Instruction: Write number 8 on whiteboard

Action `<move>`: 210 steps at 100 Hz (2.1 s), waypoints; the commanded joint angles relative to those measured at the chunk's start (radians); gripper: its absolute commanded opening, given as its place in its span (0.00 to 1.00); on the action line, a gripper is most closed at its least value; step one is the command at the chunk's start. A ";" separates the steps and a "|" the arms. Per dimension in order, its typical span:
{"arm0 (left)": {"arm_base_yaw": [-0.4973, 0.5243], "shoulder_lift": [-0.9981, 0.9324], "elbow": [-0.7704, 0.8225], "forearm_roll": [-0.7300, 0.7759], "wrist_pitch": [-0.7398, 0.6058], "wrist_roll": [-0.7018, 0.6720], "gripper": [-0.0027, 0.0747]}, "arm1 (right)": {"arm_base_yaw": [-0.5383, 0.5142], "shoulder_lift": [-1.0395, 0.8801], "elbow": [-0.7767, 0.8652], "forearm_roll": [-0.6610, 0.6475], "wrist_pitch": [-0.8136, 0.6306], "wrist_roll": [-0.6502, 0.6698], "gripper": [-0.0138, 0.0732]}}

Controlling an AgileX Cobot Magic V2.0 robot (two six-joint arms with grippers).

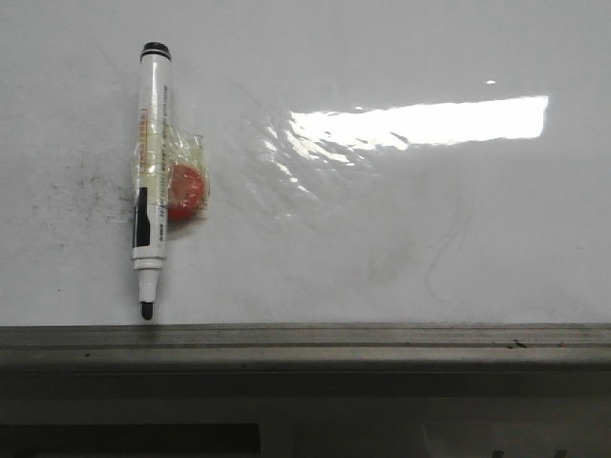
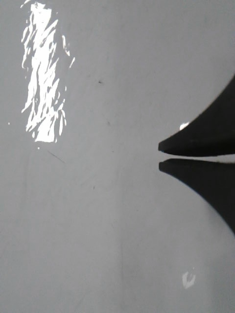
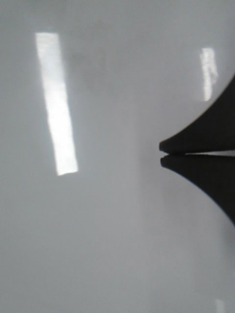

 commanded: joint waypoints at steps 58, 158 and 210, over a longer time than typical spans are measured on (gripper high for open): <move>0.003 -0.002 -0.111 -0.080 -0.058 -0.013 0.01 | -0.005 0.030 -0.131 -0.015 0.086 -0.003 0.09; -0.032 0.243 -0.255 -0.099 -0.309 -0.005 0.60 | -0.005 0.270 -0.243 0.012 0.104 -0.003 0.09; -0.594 0.515 -0.255 -0.111 -0.402 -0.005 0.60 | -0.005 0.270 -0.241 0.012 0.105 -0.003 0.09</move>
